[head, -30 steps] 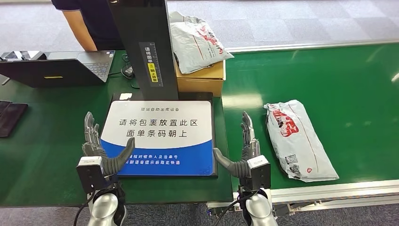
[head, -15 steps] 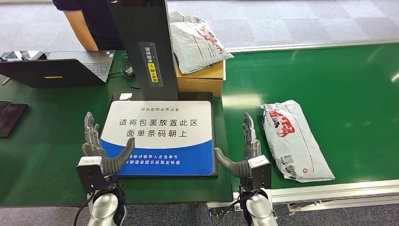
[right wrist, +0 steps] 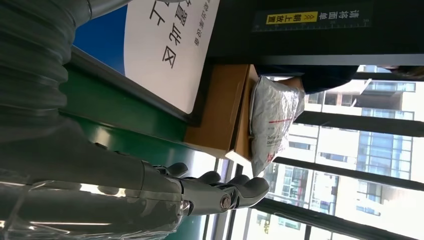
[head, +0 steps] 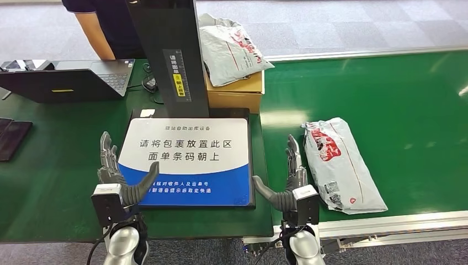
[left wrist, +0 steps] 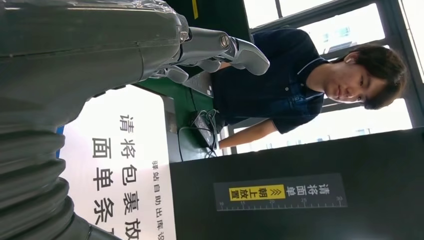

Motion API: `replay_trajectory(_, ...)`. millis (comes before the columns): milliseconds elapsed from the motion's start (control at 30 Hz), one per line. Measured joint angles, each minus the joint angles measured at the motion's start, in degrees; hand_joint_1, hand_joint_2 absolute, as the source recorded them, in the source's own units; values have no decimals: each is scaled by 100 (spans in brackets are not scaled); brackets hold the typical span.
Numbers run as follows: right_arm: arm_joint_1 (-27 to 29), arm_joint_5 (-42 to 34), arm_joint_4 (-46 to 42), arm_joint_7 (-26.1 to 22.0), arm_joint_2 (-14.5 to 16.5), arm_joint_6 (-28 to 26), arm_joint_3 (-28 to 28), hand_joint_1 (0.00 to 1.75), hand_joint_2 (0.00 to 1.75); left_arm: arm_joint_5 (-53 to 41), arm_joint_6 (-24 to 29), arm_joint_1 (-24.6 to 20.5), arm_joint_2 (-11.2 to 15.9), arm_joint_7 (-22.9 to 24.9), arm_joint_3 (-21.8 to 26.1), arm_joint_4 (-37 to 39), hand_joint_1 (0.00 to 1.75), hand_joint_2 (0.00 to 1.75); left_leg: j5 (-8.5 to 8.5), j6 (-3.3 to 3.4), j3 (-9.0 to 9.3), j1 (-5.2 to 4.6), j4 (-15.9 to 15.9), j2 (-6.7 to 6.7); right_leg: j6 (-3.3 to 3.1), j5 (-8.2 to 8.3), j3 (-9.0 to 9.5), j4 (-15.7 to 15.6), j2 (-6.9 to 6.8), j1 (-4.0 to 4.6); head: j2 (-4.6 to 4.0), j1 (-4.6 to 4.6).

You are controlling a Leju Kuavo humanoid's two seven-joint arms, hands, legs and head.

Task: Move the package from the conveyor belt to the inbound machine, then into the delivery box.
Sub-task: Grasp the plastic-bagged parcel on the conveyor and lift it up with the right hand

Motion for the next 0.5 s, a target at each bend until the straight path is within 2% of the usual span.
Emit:
replay_trajectory(233,78,-52,-20,-43,0,26,-67,0,175,-104,113,-43,-4,91,-52,45,0,175,0,0,-1,0,0,0,0,0,1,0,0,0,0,0)
replay_trajectory(500,69,-128,-74,-12,-9,-218,-188,0,175,-70,174,137,2,110,7,-90,0,175,0,0,-2,0,0,0,0,0,1,0,-1,0,0,0)
